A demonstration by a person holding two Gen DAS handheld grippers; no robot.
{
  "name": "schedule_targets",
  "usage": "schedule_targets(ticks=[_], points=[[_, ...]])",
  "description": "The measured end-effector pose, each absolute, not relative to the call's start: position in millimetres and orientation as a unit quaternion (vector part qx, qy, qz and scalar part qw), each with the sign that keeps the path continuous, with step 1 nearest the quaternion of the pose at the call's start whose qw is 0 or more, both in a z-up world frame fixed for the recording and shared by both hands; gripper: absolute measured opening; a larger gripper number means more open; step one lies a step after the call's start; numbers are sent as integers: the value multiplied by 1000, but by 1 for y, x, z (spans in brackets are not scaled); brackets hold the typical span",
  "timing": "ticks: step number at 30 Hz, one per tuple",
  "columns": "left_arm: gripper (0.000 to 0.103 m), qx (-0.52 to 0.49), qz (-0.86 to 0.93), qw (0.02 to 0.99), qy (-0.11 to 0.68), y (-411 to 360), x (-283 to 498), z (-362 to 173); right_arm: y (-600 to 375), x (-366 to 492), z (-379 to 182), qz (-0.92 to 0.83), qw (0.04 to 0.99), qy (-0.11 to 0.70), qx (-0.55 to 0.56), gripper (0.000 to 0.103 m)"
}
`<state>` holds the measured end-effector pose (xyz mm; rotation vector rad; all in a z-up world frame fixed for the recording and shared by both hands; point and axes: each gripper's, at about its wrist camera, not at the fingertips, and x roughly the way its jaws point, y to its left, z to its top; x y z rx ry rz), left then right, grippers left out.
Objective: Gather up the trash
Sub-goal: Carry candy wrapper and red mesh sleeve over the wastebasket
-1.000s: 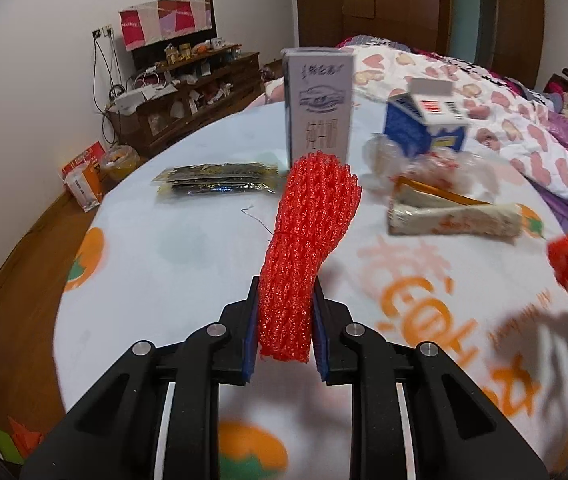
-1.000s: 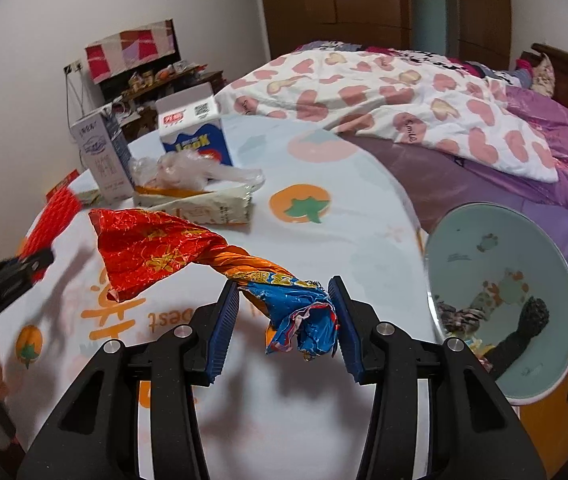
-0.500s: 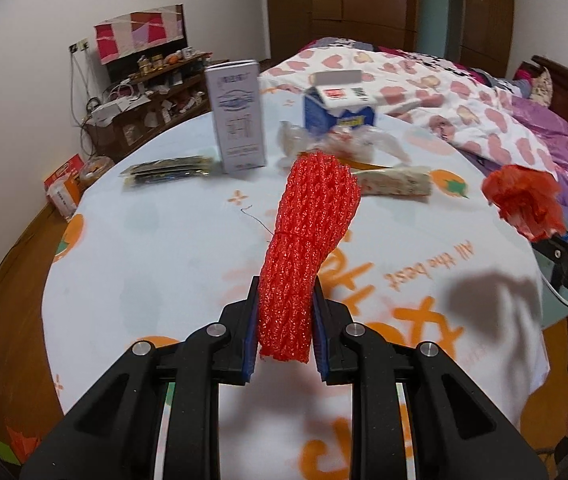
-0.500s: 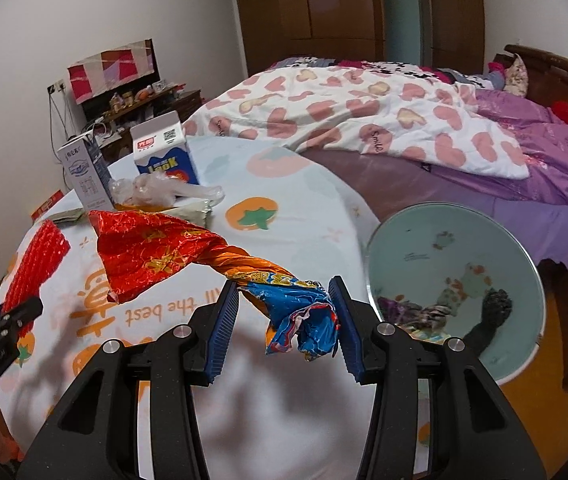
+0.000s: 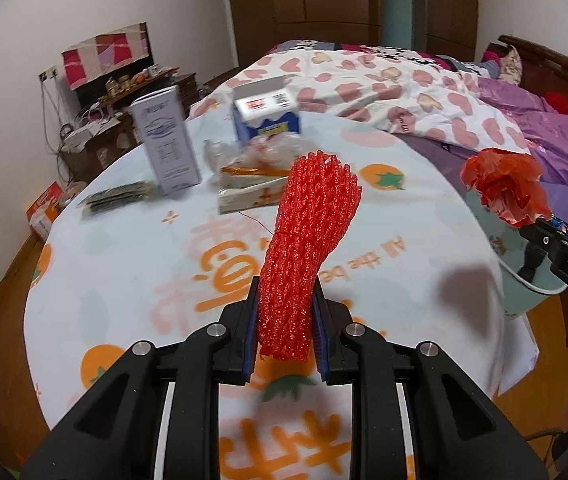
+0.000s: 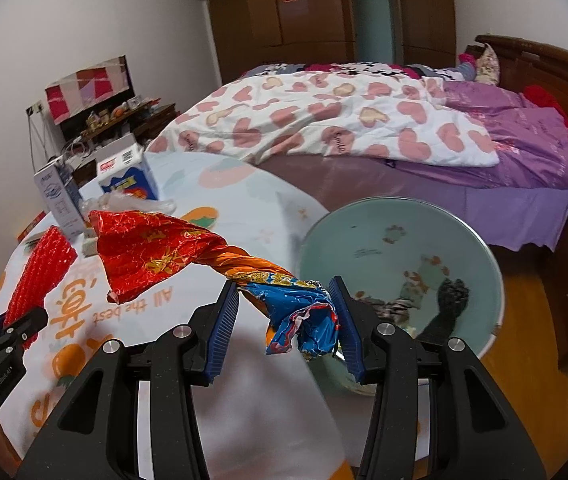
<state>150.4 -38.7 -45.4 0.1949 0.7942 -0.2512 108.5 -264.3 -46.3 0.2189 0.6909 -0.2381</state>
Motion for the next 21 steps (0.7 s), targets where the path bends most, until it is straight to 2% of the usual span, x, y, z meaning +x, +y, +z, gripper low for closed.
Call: schedule_targets(ticks=[21], points=[[23, 145, -185, 900, 368, -139, 138, -42, -340, 72, -54, -179, 916, 326, 148, 47]])
